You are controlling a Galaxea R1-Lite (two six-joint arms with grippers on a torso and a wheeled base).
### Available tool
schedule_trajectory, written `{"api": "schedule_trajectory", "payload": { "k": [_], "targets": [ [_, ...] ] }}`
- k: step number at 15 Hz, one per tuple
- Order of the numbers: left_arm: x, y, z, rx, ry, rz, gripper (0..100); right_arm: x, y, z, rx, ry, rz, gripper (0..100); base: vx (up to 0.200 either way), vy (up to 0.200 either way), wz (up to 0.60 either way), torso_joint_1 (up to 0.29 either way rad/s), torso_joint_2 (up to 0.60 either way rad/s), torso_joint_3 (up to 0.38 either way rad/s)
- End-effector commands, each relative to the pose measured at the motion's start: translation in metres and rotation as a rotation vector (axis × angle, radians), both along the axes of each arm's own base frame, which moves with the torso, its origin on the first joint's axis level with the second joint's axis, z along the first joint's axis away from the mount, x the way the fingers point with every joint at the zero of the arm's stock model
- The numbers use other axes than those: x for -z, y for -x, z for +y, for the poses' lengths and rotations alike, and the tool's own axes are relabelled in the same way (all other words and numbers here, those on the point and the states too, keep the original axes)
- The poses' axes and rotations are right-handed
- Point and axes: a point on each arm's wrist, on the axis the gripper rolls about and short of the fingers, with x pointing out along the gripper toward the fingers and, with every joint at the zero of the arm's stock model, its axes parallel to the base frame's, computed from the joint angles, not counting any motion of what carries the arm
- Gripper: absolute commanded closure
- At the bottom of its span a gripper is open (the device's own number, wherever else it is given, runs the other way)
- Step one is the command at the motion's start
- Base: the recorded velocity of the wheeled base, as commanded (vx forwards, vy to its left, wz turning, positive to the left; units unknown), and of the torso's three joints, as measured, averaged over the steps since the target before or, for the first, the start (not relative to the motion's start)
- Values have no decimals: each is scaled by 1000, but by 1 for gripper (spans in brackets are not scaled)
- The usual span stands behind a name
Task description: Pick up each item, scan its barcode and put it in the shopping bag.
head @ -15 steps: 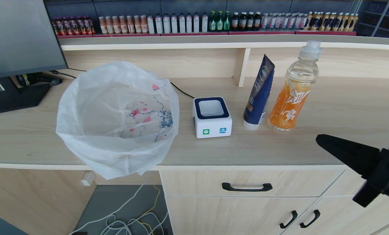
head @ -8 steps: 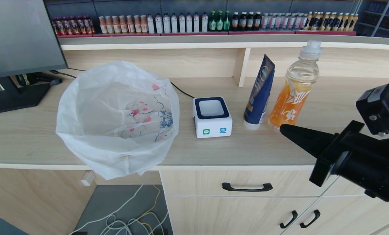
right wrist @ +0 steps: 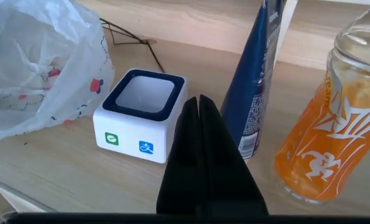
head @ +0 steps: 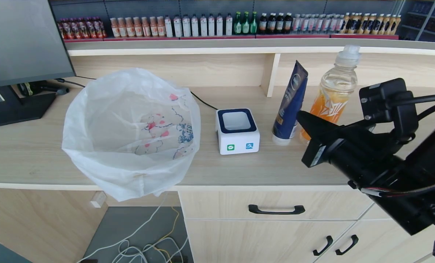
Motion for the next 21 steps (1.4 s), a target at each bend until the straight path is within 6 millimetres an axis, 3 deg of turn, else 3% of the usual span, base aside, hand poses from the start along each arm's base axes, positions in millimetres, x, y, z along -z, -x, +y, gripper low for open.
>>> {"api": "schedule_trajectory", "payload": {
  "k": [1, 2, 3, 9, 14, 21],
  "targets": [
    [0, 0, 0, 0, 1, 1, 0, 13, -7, 9, 14, 26, 38, 100, 0, 0, 0, 0, 0, 0],
    [0, 0, 0, 0, 1, 1, 0, 14, -9, 9, 35, 23, 42, 100, 0, 0, 0, 0, 0, 0],
    [0, 0, 0, 0, 1, 1, 0, 11, -11, 10, 39, 6, 38, 0, 0, 0, 0, 0, 0, 0],
    [0, 0, 0, 0, 1, 1, 0, 23, -29, 20, 170, -94, 94, 0, 0, 0, 0, 0, 0, 0],
    [0, 0, 0, 0, 1, 1, 0, 14, -55, 33, 190, -147, 51, 0, 0, 0, 0, 0, 0, 0],
    [0, 0, 0, 0, 1, 1, 0, 26, -71, 30, 227, -133, 60, 0, 0, 0, 0, 0, 0, 0]
  ]
}}
